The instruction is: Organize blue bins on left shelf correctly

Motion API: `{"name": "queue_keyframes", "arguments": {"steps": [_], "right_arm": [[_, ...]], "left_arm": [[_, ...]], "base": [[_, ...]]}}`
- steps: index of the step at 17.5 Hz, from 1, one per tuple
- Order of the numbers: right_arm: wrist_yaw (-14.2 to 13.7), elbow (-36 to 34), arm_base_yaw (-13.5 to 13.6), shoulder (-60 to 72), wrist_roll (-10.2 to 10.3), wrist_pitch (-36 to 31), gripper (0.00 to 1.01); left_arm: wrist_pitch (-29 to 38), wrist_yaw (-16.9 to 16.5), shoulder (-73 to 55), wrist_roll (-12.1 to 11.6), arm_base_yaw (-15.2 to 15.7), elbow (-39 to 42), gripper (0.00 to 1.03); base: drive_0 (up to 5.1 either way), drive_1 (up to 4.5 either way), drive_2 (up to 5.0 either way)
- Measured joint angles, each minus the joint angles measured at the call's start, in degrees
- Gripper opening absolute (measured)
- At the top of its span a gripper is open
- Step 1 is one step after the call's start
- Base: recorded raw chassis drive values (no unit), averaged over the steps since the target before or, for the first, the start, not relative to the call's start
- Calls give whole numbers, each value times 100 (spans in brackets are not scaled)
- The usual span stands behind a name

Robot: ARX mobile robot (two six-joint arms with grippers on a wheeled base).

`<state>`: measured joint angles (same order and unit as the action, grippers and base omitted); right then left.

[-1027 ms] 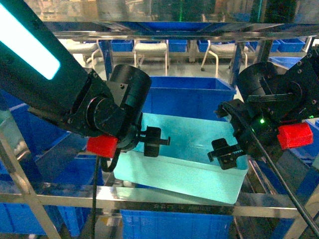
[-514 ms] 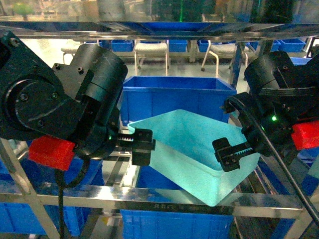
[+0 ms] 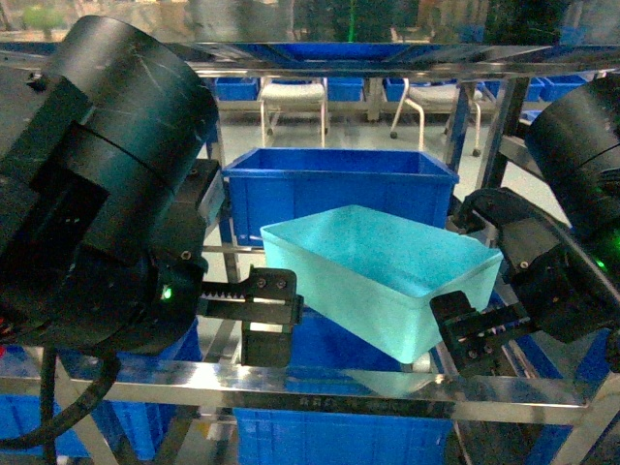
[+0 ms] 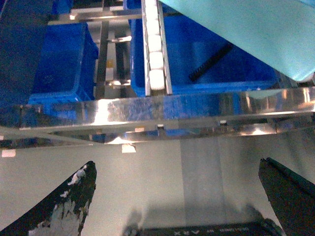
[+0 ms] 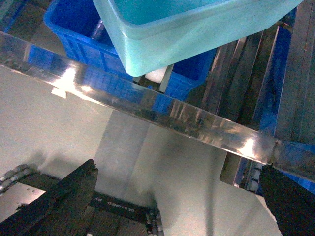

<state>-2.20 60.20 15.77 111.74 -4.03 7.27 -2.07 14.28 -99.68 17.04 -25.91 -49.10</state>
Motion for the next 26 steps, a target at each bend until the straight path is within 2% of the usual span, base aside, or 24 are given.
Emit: {"name": "queue_keyframes", "arguments": {"steps": [3,8,9,10,11,13,14,15,17,18,20,24,26], "right_arm": [[354,-459,59,-522,175,35,98],[363,-468,74,-529,258,-79,98],[-214,-1040,118,-374,295,-2103,91],[-761,-1628,107,-258,308,-3692,82],[-1058,-2444,39,-302,313,-4992,72],[-1104,-3510,-286,-612,317,-6725,56],[-1071,-3790,-437,-1102,321,-7632,45],[-859,-4022,-503,-1784,321,-8227,30],[-662,-4710,-688,-2251,321,-8050,6],[-566,-5003,-839,-2664,323,-7919,2],[-439,-5145,-914,-3254,323,-7772,2],[-352,-5346,-994,-3681,323,-7479,2],[-328,-5368,-1032,-3891,323,-7101,2]], "left_arm": [[33,-59,343,81,-127,166,98],[2,-72,339,83,-146,166,98],[2087,426,151,-223,-138,702,91],[3222,763,66,-546,-101,1128,83],[4476,841,96,-929,46,1906,74],[6166,767,422,-1327,492,2916,58],[6883,636,953,-1449,697,3156,47],[6918,321,1803,-1547,841,3309,32],[6544,7,2435,-1602,1178,3880,9],[6299,-160,2798,-1604,1394,4124,2],[6122,-382,3340,-1609,1537,4245,2],[5858,-505,3759,-1609,1679,4387,2],[5737,-544,3893,-1609,1729,4448,2]], "base": [[0,0,0],[0,0,0],[0,0,0],[0,0,0],[0,0,0],[0,0,0],[0,0,0],[0,0,0],[0,0,0],[0,0,0],[0,0,0],[0,0,0],[0,0,0]]}}
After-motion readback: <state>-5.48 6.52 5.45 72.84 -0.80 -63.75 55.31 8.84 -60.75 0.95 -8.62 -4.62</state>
